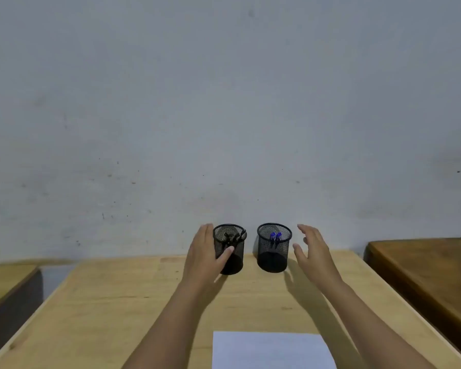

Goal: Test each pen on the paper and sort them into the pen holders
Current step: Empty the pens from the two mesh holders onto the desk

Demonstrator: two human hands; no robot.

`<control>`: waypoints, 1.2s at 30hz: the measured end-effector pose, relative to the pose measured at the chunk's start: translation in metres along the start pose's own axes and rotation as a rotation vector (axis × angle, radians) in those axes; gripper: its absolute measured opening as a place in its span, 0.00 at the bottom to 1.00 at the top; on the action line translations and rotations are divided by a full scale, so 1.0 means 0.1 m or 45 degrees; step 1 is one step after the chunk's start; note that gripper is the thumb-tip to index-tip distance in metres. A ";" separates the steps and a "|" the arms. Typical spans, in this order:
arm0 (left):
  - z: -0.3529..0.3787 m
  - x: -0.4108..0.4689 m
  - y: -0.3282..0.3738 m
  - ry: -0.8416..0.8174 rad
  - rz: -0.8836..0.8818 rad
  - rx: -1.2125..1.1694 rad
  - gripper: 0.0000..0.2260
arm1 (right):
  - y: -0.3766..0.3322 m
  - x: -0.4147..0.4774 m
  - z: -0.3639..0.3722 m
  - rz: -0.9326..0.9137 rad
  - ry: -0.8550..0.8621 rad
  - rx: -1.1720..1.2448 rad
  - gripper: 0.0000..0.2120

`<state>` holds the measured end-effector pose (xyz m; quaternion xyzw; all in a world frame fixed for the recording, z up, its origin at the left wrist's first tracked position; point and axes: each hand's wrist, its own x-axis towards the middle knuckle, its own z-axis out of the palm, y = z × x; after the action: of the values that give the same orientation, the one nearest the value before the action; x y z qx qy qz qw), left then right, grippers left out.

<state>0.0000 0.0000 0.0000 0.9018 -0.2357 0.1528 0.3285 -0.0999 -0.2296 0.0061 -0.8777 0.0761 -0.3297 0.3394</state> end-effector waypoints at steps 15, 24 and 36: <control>0.32 0.51 0.16 -0.224 0.266 -0.078 0.18 | 0.04 0.49 0.29 -0.236 -0.323 -0.070 0.13; 0.32 0.58 0.15 -0.246 0.263 -0.224 0.15 | 0.00 0.64 0.38 -0.214 -0.499 -0.158 0.12; 0.33 0.54 0.16 -0.159 0.204 -0.346 0.09 | 0.03 0.55 0.46 -0.255 -0.319 -0.298 0.10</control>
<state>0.0415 -0.0505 0.0071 0.8351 -0.3454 0.0890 0.4187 -0.0284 -0.2266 0.0074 -0.9485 -0.0167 -0.2390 0.2073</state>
